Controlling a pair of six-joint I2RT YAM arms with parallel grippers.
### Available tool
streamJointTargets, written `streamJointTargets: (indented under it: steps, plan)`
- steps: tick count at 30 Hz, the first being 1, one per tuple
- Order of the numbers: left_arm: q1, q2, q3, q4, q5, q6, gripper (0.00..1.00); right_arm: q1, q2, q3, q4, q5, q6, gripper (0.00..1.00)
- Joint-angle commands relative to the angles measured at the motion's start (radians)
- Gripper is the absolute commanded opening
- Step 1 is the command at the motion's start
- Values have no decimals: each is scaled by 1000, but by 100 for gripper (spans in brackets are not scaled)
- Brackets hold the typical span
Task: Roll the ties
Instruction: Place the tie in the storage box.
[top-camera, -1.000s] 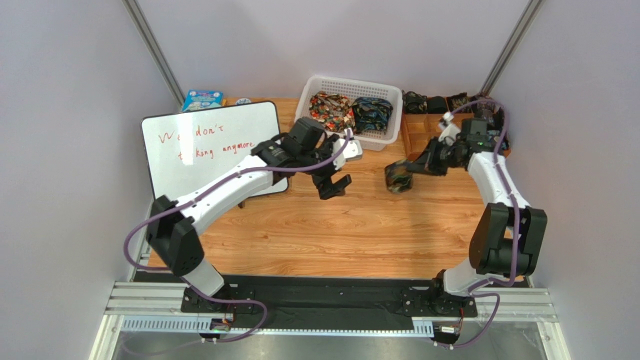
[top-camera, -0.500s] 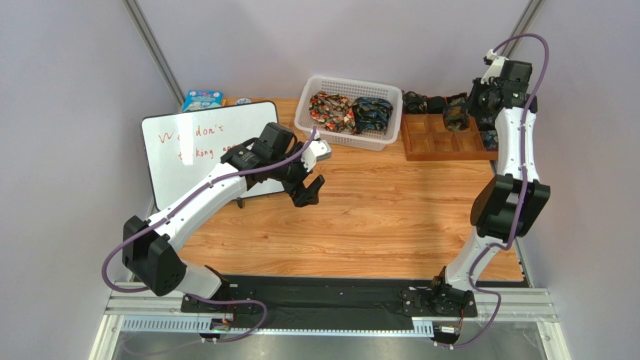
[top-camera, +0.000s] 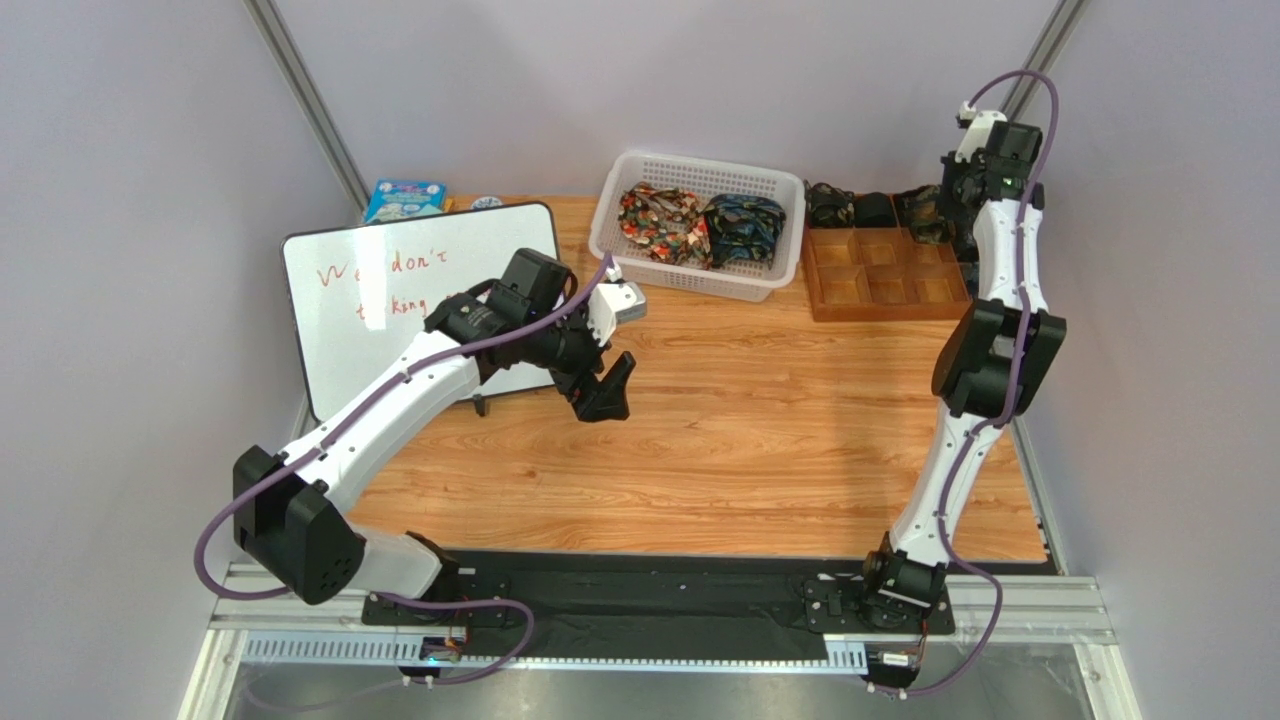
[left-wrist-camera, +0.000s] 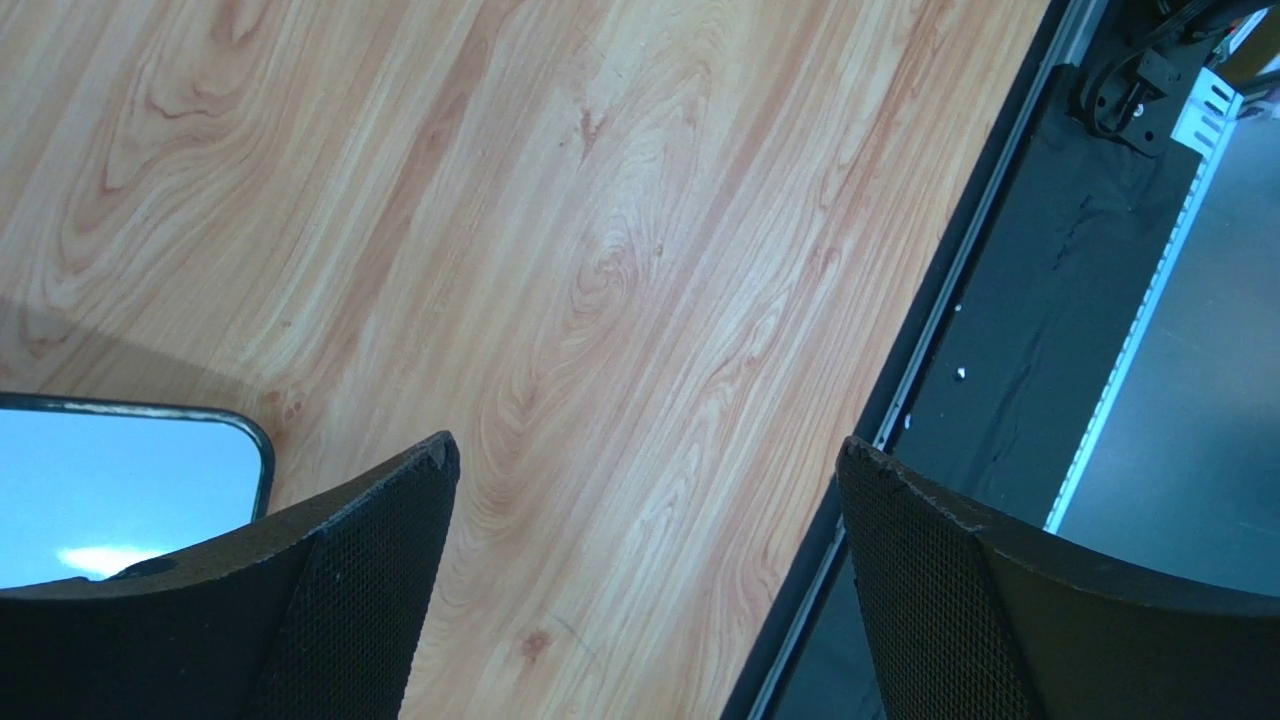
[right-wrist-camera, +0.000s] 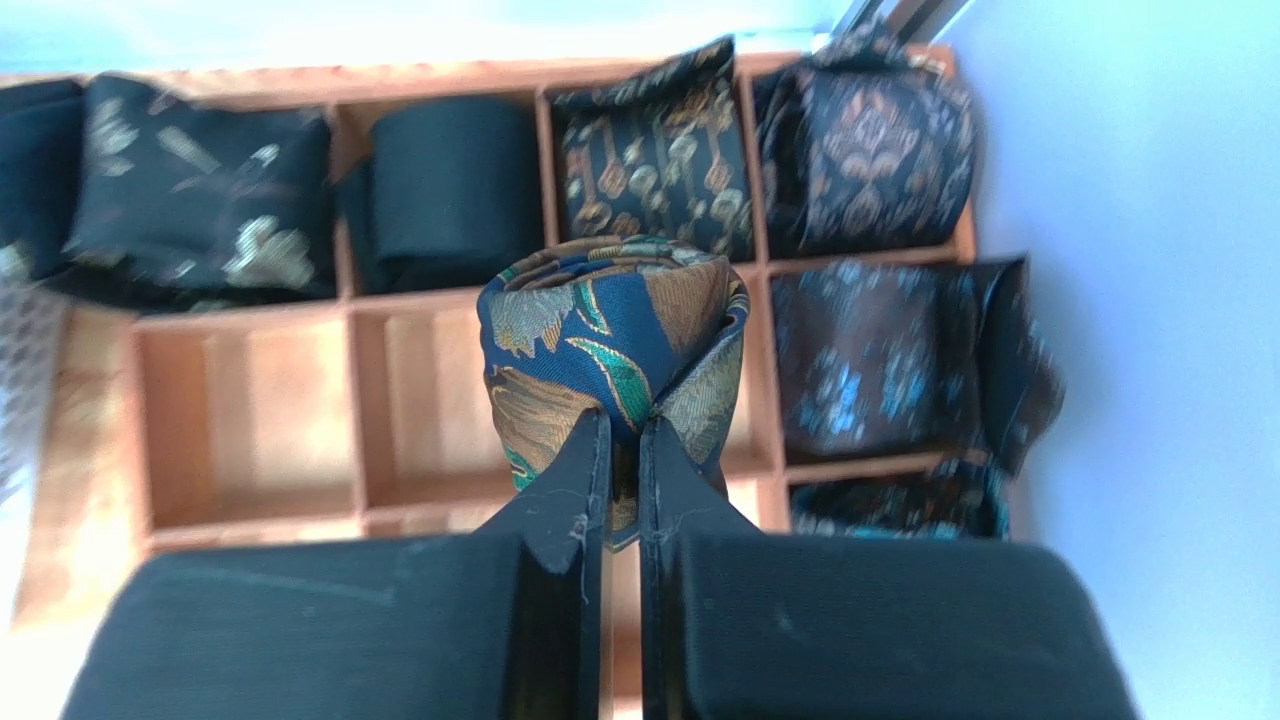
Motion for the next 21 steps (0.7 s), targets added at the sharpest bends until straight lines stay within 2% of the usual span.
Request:
streamJointTargets:
  steps: [1,10,16,21]
  plan:
    - [11,1,18,-21,31,-36,99,-18,52,82,94,31,-69,0]
    - [17,13,33,-44,48,-45,99,-39,124,47,123,-4,-113,0]
    - [23,18,35,-49,54,-45,99,-38,192,83,95,-8,-129,0]
    - [30,19,17,-43,56,-42,99,-34,166,39,83,-21,-132,0]
